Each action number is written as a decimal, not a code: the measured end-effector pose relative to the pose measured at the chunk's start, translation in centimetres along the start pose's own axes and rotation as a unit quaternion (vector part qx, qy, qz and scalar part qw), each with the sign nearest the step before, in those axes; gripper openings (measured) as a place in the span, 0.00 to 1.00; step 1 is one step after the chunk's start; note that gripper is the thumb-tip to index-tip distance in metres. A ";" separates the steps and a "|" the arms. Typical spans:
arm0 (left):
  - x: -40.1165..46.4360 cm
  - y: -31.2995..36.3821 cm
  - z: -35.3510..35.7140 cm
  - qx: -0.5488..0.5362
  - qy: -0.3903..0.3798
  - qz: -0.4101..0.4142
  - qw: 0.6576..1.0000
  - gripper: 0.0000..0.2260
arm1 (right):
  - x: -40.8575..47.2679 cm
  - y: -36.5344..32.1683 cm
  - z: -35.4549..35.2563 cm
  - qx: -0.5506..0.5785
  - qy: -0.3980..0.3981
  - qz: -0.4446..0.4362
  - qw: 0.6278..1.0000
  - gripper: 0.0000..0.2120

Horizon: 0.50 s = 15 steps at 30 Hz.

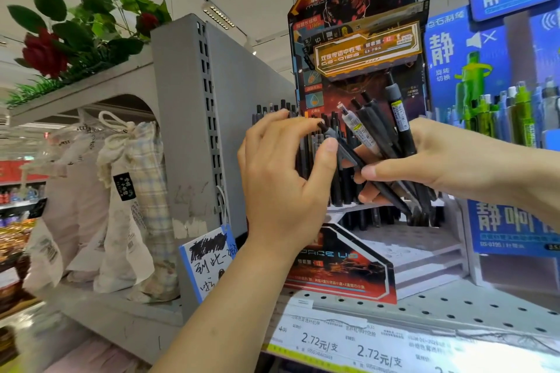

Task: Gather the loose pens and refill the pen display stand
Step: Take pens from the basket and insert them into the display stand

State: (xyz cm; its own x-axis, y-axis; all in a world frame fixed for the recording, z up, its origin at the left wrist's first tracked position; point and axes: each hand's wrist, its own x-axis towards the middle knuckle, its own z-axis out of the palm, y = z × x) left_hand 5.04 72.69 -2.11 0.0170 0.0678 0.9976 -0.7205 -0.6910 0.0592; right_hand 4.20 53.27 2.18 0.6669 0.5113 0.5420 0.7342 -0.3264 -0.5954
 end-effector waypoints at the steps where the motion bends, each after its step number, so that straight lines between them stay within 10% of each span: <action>1: 0.0 0.0 -0.1 -0.022 0.004 -0.009 1.000 0.10 | -0.1 0.0 0.0 -0.013 -0.009 -0.003 1.000 0.05; 9: 0.9 0.4 -0.8 -0.204 0.097 -0.126 0.966 0.06 | 1.0 1.2 -0.9 0.174 0.076 0.040 0.981 0.07; 15: 0.7 0.0 -1.4 -0.135 0.081 -0.086 0.984 0.09 | 1.2 1.7 -0.9 0.110 0.108 0.065 0.986 0.06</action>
State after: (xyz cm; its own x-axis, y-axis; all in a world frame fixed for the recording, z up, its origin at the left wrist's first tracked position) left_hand 4.10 73.75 -1.42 0.0595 0.2962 0.9533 -0.8749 -0.4444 0.1926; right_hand 6.35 52.66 2.39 0.7828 0.2871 0.5520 0.6108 -0.1855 -0.7697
